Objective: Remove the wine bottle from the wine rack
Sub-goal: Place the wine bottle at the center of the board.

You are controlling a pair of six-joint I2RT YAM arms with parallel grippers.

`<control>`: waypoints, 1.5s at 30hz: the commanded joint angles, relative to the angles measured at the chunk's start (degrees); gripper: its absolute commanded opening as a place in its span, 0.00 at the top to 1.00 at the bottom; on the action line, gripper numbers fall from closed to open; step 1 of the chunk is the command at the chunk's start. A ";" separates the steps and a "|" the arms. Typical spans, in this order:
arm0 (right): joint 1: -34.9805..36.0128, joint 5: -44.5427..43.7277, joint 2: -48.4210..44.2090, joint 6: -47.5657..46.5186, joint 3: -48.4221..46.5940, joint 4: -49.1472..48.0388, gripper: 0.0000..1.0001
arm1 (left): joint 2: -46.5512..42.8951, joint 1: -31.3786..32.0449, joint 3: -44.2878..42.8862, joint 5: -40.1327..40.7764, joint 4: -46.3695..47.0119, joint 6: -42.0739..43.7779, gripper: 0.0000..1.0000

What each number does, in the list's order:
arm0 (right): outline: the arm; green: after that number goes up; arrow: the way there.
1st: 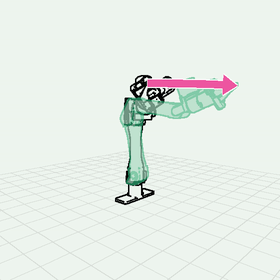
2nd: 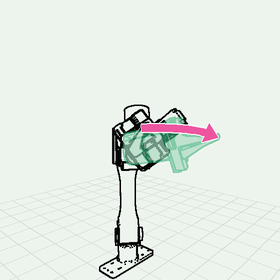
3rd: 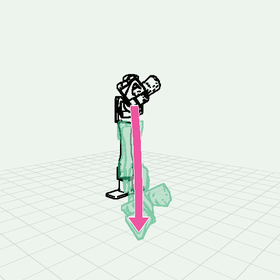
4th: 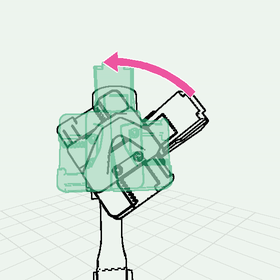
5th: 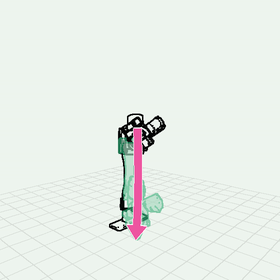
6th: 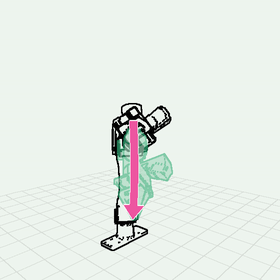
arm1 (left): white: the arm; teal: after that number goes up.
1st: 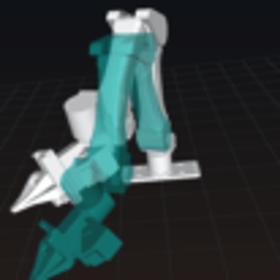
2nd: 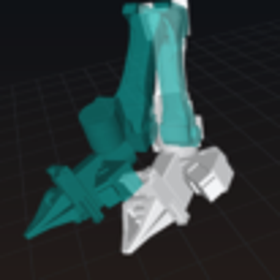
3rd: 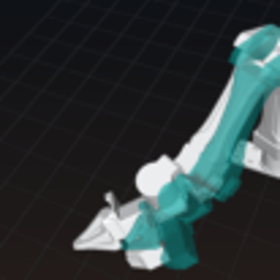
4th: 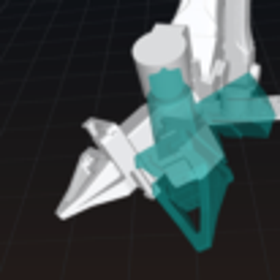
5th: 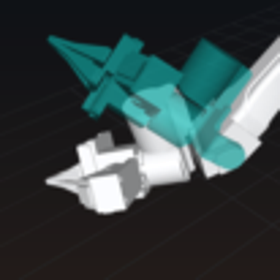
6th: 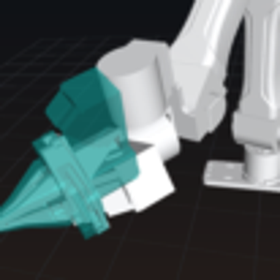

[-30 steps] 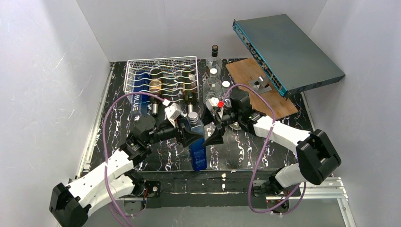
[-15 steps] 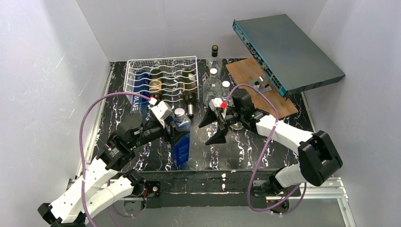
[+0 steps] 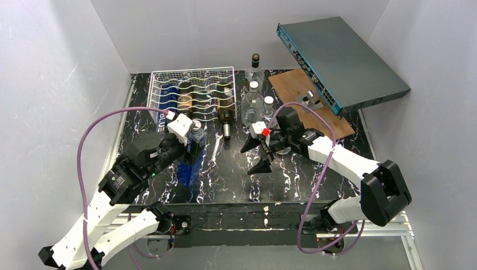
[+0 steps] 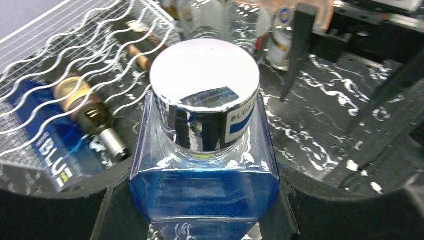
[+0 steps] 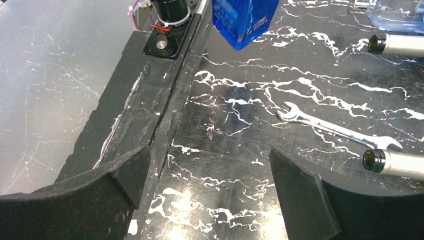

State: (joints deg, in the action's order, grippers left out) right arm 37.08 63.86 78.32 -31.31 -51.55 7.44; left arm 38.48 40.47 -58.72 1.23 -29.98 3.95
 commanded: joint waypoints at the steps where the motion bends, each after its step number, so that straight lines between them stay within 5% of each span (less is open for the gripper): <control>1: -0.34 -2.21 -2.28 -3.45 -1.61 2.63 0.02 | -0.46 -0.13 -5.12 11.94 3.75 3.54 1.00; 17: 0.01 -4.00 -3.42 -0.27 2.14 -3.83 0.02 | 2.34 -6.89 -5.90 31.04 9.41 10.12 1.00; 30: 0.18 -4.44 -3.54 -0.58 2.68 -4.28 0.02 | 9.29 -26.63 -5.50 29.35 18.80 6.80 1.00; 45: 1.81 -4.00 -1.98 -1.18 2.37 -3.20 0.02 | 28.73 -44.51 -10.66 22.79 33.79 0.63 1.00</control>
State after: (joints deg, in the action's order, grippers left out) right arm 38.44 59.02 76.34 -31.73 -49.12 4.73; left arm 67.00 0.01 -62.24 23.81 -7.81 5.65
